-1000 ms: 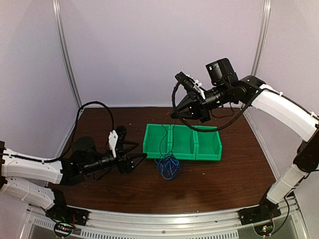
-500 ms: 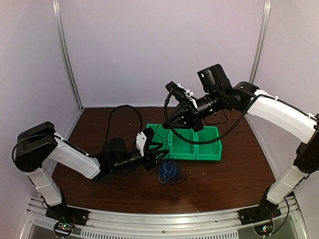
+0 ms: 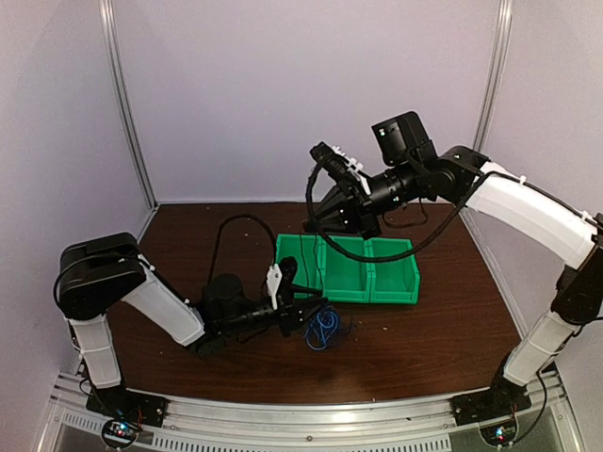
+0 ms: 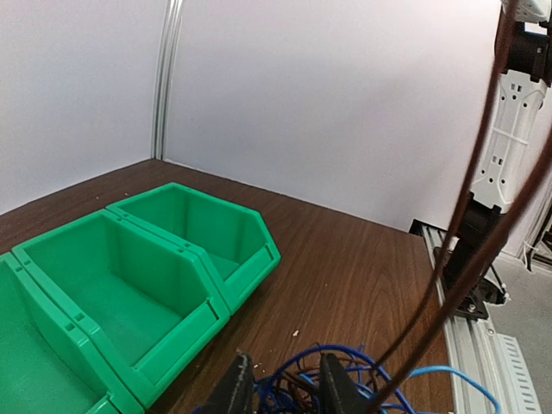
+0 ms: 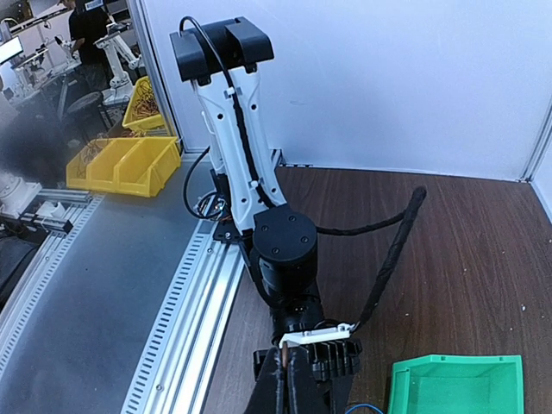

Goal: Untangle the cables

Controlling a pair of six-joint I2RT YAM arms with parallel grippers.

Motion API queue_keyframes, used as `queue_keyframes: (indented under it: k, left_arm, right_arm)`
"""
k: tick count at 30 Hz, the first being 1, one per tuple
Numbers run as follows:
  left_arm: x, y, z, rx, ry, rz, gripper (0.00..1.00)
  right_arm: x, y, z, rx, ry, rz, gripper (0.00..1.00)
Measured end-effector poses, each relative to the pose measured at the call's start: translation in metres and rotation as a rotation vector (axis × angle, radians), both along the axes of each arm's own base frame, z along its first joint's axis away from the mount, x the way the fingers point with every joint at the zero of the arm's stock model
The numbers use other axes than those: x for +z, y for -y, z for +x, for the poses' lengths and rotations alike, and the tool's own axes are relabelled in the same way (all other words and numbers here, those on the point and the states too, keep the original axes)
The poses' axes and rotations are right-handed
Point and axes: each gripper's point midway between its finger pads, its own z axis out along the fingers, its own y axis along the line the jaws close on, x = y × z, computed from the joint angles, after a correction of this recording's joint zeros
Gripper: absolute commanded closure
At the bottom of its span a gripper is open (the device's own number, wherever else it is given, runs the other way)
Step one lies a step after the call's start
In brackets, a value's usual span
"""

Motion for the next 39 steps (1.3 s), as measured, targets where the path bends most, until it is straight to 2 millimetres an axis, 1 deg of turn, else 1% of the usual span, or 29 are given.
queue_keyframes:
  k: [1,2,4,6,7,9,13,16,20,22,24,28,31,33,34,36,38,39]
  left_arm:
    - [-0.001,0.001,-0.001,-0.004,-0.002,-0.003,0.65]
    - [-0.002,0.002,-0.002,-0.008,-0.005,-0.004,0.63]
    - [-0.007,0.004,-0.003,-0.022,-0.013,-0.004,0.64]
    - [-0.016,0.007,-0.004,-0.031,-0.024,0.011,0.66]
    - [-0.025,0.01,-0.004,-0.036,-0.033,0.027,0.67]
    - [-0.027,0.01,-0.004,-0.037,-0.035,0.031,0.67]
    - [-0.03,0.011,-0.004,-0.04,-0.035,0.039,0.67]
    - [-0.036,0.013,-0.002,-0.039,-0.039,0.068,0.67]
    - [-0.041,0.015,0.001,-0.029,-0.035,0.097,0.68]
    - [-0.047,0.014,0.002,-0.02,-0.038,0.118,0.68]
    - [-0.048,0.014,0.004,-0.009,-0.035,0.123,0.68]
    - [-0.048,0.013,0.006,0.004,-0.031,0.126,0.66]
    - [-0.048,0.012,0.007,0.013,-0.028,0.127,0.59]
    - [-0.047,0.006,0.006,0.024,-0.028,0.139,0.55]
    - [-0.047,0.005,0.005,0.024,-0.029,0.141,0.53]
    - [-0.043,-0.006,0.002,0.038,-0.034,0.16,0.51]
    - [-0.033,-0.019,-0.003,0.054,-0.033,0.166,0.49]
    - [-0.023,-0.027,-0.006,0.065,-0.025,0.156,0.48]
  right_arm:
    - [0.005,0.0,0.001,-0.002,0.008,0.006,1.0]
    - [0.011,-0.001,0.002,-0.004,0.017,0.013,1.0]
    - [0.02,-0.001,0.002,-0.006,0.034,0.029,1.0]
    - [0.03,0.0,0.002,-0.007,0.048,0.041,1.0]
    - [0.041,0.0,0.002,-0.01,0.068,0.052,1.0]
    - [0.045,0.002,0.001,-0.013,0.071,0.05,1.0]
    - [0.063,0.002,0.002,-0.018,0.095,0.066,1.0]
    - [0.084,0.004,-0.001,-0.013,0.124,0.101,1.0]
    - [0.117,0.009,-0.009,0.006,0.169,0.167,1.0]
    - [0.129,0.011,-0.013,0.013,0.188,0.192,1.0]
    - [0.137,0.014,-0.014,0.013,0.203,0.207,1.0]
    - [0.144,0.022,-0.01,0.01,0.197,0.22,1.0]
    - [0.148,0.031,0.001,-0.013,0.179,0.226,1.0]
    - [0.146,0.032,0.005,-0.017,0.169,0.228,1.0]
    - [0.142,0.032,0.004,-0.011,0.159,0.227,1.0]
    - [0.127,0.03,0.001,0.0,0.127,0.208,1.0]
    - [0.105,0.028,0.0,0.004,0.088,0.177,1.0]
    - [0.094,0.027,-0.001,0.005,0.067,0.16,1.0]
